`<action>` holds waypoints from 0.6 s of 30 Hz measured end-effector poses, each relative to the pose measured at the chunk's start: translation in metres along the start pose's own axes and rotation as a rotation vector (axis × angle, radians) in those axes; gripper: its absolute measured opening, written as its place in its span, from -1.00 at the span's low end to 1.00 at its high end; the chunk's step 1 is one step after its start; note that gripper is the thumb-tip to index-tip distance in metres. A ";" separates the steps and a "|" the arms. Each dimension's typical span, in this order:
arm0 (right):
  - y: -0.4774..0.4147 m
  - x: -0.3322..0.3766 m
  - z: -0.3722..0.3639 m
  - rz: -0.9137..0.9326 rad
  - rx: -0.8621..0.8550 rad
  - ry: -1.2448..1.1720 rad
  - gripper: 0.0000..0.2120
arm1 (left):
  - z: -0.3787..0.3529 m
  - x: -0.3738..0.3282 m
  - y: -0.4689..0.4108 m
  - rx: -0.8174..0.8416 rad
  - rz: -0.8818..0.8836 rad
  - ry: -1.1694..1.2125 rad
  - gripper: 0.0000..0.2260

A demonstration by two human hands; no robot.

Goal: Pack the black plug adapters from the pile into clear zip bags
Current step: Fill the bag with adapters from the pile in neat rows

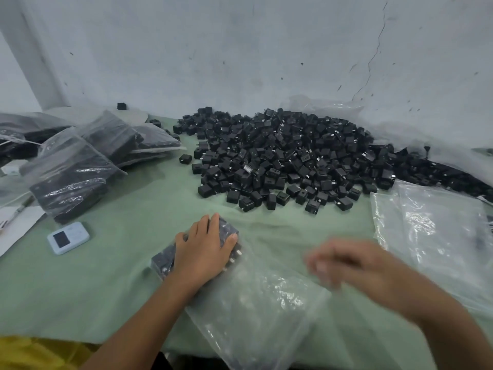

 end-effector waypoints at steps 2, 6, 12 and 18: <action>-0.075 -0.019 0.018 -0.170 -0.191 -0.002 -0.85 | 0.000 0.000 0.000 0.001 -0.003 0.004 -0.36; -0.205 -0.078 0.008 -0.472 -0.244 0.291 -0.63 | -0.002 0.002 -0.001 -0.022 -0.003 0.003 -0.36; -0.234 -0.120 -0.005 -0.578 -0.313 0.415 -0.73 | -0.005 0.002 -0.002 -0.036 -0.016 0.007 -0.36; -0.136 -0.094 0.013 -0.392 -0.454 -0.506 -0.84 | -0.002 0.001 -0.002 0.000 -0.007 -0.002 -0.35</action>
Point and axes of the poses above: each hand's wrist, its own y-axis away from the middle knuckle, its own z-axis out of the back of the hand, x = y × z, the point moved 2 cm from there along -y, towards the middle knuckle, and after that the axes turned 5 degrees about x, right-handed, at the moved point
